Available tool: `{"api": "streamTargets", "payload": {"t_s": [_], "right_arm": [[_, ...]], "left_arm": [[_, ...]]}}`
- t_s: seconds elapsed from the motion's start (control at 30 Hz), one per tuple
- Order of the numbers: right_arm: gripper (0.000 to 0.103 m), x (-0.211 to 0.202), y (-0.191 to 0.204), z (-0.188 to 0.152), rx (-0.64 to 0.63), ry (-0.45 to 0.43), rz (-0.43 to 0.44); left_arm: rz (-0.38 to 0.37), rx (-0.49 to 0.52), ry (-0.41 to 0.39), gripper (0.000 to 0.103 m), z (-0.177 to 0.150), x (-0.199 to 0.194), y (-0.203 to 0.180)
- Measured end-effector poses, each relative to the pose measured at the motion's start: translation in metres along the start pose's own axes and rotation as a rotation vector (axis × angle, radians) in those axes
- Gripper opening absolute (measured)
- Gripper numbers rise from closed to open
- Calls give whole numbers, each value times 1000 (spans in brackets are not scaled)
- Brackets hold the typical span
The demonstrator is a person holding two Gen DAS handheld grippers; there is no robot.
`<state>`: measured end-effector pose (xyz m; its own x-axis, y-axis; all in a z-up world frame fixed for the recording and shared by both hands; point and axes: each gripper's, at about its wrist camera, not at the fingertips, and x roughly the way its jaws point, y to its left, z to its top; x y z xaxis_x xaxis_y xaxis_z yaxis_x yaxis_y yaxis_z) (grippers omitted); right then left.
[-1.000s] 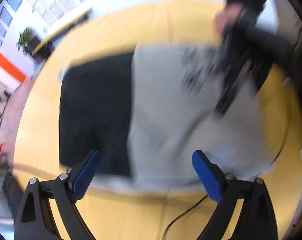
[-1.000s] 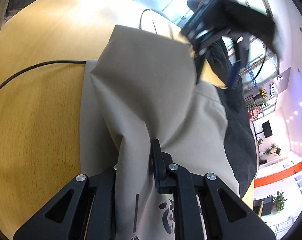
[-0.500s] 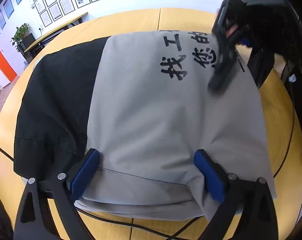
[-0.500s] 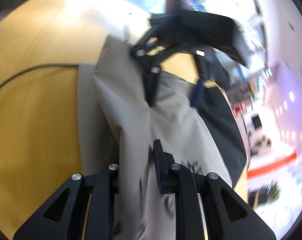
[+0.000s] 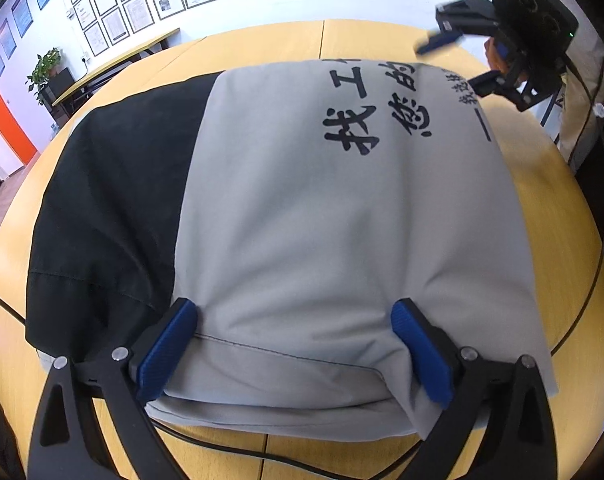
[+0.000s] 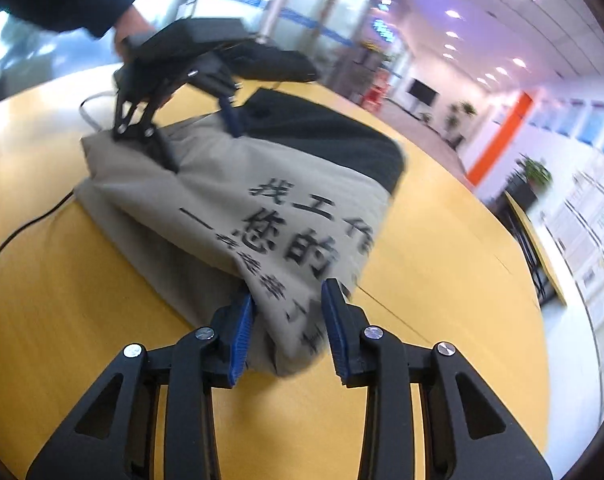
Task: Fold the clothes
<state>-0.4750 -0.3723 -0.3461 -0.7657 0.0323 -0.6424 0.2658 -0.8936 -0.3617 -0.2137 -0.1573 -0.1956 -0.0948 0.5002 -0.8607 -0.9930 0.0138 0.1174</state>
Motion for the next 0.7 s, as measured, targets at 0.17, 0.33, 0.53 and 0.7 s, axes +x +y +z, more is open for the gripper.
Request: {"api": "streamTargets", "payload": {"t_s": [0.17, 0.33, 0.53, 0.7], "right_arm": [[59, -8, -21, -43, 116, 54, -43], [22, 9, -46, -44, 289, 75, 95], [23, 6, -73, -80, 479, 151, 193], [31, -9, -99, -87, 547, 255, 343]], "left_arm": [[9, -2, 5, 102, -8, 2, 0], [27, -10, 18, 102, -15, 1, 3], [23, -14, 13, 102, -25, -5, 0], [25, -12, 19, 102, -28, -7, -4]]}}
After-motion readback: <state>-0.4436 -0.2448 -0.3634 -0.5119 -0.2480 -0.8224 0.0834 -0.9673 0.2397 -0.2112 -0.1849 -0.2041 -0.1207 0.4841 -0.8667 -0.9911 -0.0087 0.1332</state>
